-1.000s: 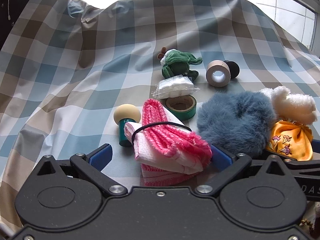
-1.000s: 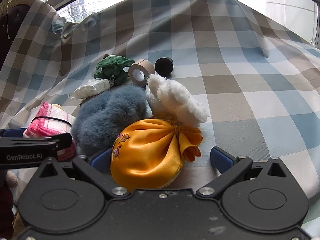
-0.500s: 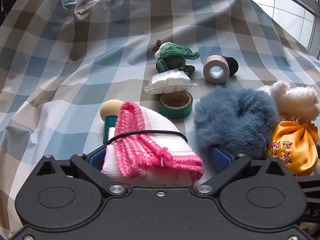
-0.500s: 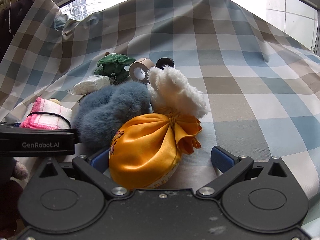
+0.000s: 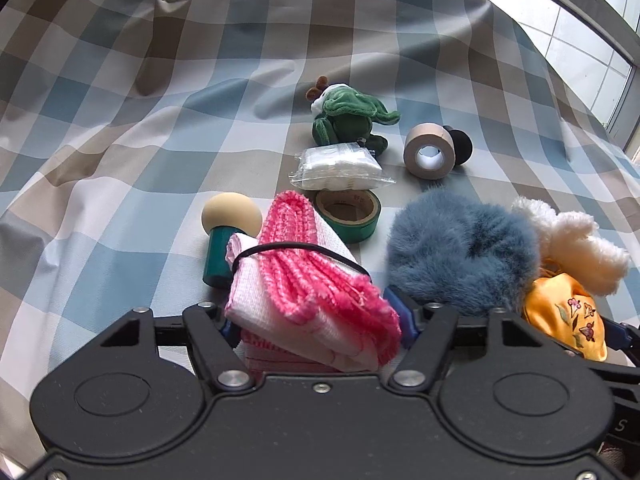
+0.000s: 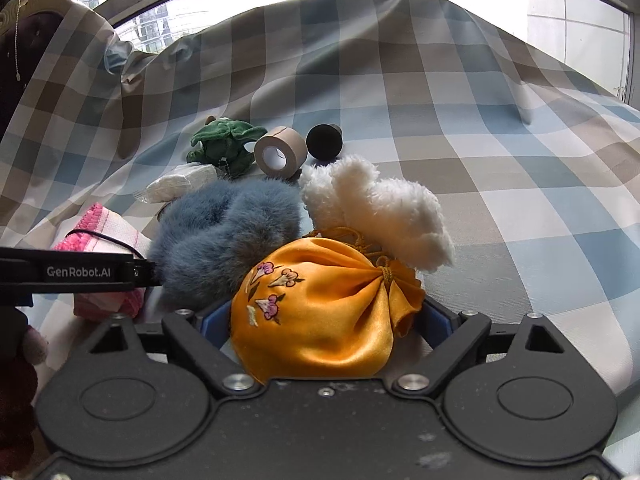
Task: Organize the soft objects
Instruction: 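Carry the towel bundle with the left tool while the right tool carries the yellow pouch to the basket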
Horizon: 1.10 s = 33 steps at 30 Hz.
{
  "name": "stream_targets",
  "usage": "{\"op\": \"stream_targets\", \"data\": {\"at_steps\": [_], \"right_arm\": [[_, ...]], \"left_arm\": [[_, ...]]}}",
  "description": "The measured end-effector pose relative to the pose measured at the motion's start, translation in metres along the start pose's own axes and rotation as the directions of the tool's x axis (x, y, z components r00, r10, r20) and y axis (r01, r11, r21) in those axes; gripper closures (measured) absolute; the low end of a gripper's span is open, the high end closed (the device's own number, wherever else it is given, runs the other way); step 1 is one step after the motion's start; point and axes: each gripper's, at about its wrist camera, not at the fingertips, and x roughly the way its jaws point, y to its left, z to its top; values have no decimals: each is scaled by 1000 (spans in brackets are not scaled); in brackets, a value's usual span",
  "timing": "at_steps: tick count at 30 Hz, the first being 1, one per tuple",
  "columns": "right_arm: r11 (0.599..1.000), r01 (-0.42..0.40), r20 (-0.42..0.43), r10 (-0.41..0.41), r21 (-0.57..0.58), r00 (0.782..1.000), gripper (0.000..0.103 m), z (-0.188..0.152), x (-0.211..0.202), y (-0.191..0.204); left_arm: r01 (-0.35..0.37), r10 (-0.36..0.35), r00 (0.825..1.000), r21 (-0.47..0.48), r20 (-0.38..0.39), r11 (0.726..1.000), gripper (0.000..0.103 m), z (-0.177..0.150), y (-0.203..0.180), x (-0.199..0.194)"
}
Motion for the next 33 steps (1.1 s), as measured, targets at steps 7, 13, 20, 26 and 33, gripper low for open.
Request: {"op": "stream_targets", "data": {"at_steps": [7,13,20,26,33], "right_arm": [[998,-57,67,55,31,996,19,2,-15,-5],[990,-127,158,118,54,980,19,5,-31,-11],[975,-209,238,187,72,953,19,4,-50,-18],[969,-222,271,187,107,944,19,-1,-64,-26],[963,-201,273,148,177,951,19,-24,-90,-37]], "left_arm": [[12,-13,998,21,54,1000,42,-1,-2,-22],[34,-36,995,23,96,999,42,-2,-2,-51],[19,-24,991,37,132,999,42,-16,-1,-94],[8,-16,990,60,137,998,42,-41,-2,-125],[28,-34,991,53,127,998,42,-70,-3,-148]]}}
